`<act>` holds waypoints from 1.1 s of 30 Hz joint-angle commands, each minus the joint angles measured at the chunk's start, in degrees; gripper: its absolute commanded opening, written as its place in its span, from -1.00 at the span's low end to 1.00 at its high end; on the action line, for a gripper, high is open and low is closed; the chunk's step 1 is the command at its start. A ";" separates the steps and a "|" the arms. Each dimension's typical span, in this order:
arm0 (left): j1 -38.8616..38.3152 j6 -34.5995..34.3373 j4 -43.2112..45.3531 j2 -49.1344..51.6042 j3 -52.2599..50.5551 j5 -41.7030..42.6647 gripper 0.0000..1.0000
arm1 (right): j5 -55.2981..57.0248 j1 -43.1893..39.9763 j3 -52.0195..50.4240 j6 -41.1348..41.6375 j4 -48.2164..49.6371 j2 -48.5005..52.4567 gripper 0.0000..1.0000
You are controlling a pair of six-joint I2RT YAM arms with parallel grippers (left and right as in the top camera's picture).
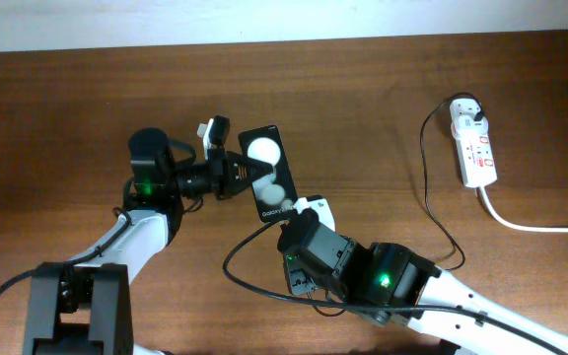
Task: Plug charger to phone and switch on socket
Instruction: 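Align the USB-C plug under the phone's charging port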
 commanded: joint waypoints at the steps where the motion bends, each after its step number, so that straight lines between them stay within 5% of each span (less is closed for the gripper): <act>1: 0.04 1.22 0.52 0.17 1.33 1.22 -1.00 | -0.28 0.26 -0.33 1.66 0.02 -0.04 -0.92; 26: 0.02 -3.21 0.50 0.17 1.33 1.73 -1.00 | 1.40 0.26 -0.33 1.84 0.26 -1.79 -0.92; 33: 0.02 1.62 0.50 0.17 1.33 1.68 -1.00 | 1.42 0.26 -0.33 1.81 0.63 -1.79 -0.92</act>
